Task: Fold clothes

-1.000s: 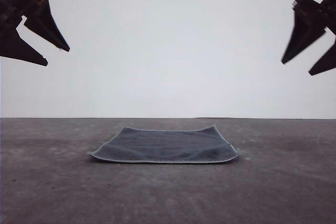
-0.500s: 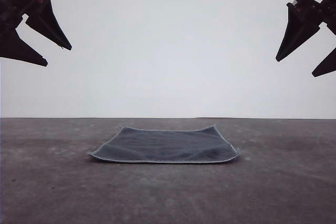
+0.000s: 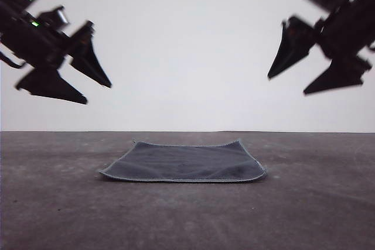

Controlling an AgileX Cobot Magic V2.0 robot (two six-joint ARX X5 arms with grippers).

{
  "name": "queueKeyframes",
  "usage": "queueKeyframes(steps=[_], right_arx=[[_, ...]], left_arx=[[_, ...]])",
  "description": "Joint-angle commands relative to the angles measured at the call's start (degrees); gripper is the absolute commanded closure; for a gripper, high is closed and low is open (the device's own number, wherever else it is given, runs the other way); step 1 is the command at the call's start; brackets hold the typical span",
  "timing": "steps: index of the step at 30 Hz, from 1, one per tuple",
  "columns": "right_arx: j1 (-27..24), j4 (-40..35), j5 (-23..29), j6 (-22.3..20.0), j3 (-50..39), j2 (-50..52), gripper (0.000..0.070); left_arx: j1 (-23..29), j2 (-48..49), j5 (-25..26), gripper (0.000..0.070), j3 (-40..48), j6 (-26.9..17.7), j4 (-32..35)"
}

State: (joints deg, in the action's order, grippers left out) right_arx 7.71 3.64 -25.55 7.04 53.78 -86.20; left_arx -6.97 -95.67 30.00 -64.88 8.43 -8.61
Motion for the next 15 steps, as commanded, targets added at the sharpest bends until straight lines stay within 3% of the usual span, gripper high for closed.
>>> queueKeyframes(steps=[1,15], right_arx=[[0.4,-1.5,-0.2,2.1,2.2,-3.6,0.0119],[0.7,-3.0,-7.6,4.8,21.9,-28.5,0.0118]], left_arx=[[-0.5,-4.3,0.9,0.0300,-4.0,0.0,0.3],[-1.4,-23.0,2.3,0.0301,-19.2,0.3,0.8]])
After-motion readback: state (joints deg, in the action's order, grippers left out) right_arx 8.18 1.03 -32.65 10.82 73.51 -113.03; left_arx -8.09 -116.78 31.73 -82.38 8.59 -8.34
